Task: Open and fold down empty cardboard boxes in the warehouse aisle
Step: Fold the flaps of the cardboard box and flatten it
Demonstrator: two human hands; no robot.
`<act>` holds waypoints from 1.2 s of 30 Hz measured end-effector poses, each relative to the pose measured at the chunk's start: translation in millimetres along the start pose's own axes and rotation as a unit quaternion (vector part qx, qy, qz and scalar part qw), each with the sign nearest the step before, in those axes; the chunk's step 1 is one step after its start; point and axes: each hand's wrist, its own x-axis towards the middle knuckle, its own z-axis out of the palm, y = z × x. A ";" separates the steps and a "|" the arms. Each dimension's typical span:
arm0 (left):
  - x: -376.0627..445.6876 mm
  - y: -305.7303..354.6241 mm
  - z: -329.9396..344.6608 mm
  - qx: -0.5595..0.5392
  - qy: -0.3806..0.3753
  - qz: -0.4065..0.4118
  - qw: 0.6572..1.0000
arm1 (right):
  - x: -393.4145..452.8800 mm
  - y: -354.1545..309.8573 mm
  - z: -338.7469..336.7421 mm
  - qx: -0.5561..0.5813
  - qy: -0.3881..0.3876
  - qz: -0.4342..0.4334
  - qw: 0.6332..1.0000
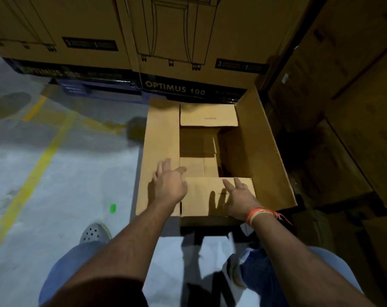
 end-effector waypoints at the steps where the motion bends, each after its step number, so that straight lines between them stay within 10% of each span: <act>1: 2.3 -2.1 0.5 -0.009 0.019 -0.031 0.999 | 3.2 -2.5 1.6 0.010 -0.001 -0.007 1.000; 11: 13.8 -55.7 5.7 -0.244 -0.002 -0.338 0.909 | 33.6 -21.6 21.1 0.018 -0.038 -0.043 0.998; 23: 23.3 -118.8 -37.7 -0.280 0.111 -0.313 0.900 | 44.7 -38.6 36.9 0.030 -0.049 -0.077 0.995; 30: 22.3 -122.3 -41.4 -0.079 0.027 -0.218 0.972 | 63.0 -37.8 31.2 0.049 -0.027 -0.039 0.998; 36: 22.3 -135.3 -35.8 -0.159 -0.003 -0.218 0.963 | 66.7 -26.3 14.0 0.061 -0.066 -0.025 0.996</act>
